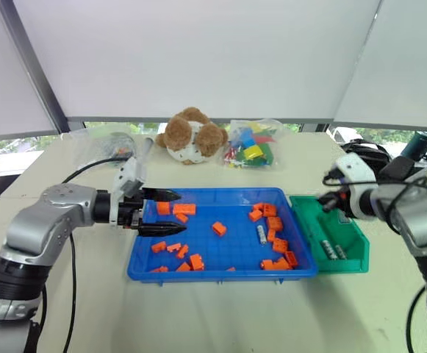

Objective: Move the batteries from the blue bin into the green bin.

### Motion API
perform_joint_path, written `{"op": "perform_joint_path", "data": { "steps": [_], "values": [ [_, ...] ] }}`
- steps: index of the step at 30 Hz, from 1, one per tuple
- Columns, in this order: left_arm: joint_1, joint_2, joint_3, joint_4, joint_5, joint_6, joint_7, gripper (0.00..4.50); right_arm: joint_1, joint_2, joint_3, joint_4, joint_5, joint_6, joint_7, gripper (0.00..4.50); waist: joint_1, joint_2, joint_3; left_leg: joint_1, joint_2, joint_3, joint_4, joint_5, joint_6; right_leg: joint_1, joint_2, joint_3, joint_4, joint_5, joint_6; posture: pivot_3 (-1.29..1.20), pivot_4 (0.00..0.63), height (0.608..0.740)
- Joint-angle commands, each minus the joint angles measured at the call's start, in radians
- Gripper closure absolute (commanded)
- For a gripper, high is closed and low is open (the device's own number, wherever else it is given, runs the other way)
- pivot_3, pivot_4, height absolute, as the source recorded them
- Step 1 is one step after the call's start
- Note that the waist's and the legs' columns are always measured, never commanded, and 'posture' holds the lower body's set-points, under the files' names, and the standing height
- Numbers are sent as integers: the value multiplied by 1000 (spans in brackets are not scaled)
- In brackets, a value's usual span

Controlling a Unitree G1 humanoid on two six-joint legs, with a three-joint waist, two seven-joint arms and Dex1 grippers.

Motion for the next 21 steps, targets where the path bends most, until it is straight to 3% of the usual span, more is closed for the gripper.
{"op": "perform_joint_path", "data": {
  "steps": [1,10,15,21],
  "values": [
    [-29,-2,2,11,12,-27,-18,0,31,-18,-48,-46,18,-25,12,4492,0,0,0,0,0,0,0,0,0,0,0,0,0,0,0,0,150,733],
    [-65,-11,-11,46,31,-45,-45,0,18,-16,-83,-91,50,-13,8,28,2,0,0,0,0,0,1,0,0,0,0,0,0,0,0,0,150,733],
    [-69,-12,-12,50,36,-48,-51,0,-94,44,-84,-206,136,84,8,28,-1,0,0,0,0,0,0,0,0,0,0,0,1,0,0,0,150,733],
    [-67,-10,-11,47,37,-48,-51,0,-124,258,14,-304,190,217,-89,28,3,0,0,0,0,0,1,0,0,0,0,0,1,0,0,0,150,733]
  ]
}}
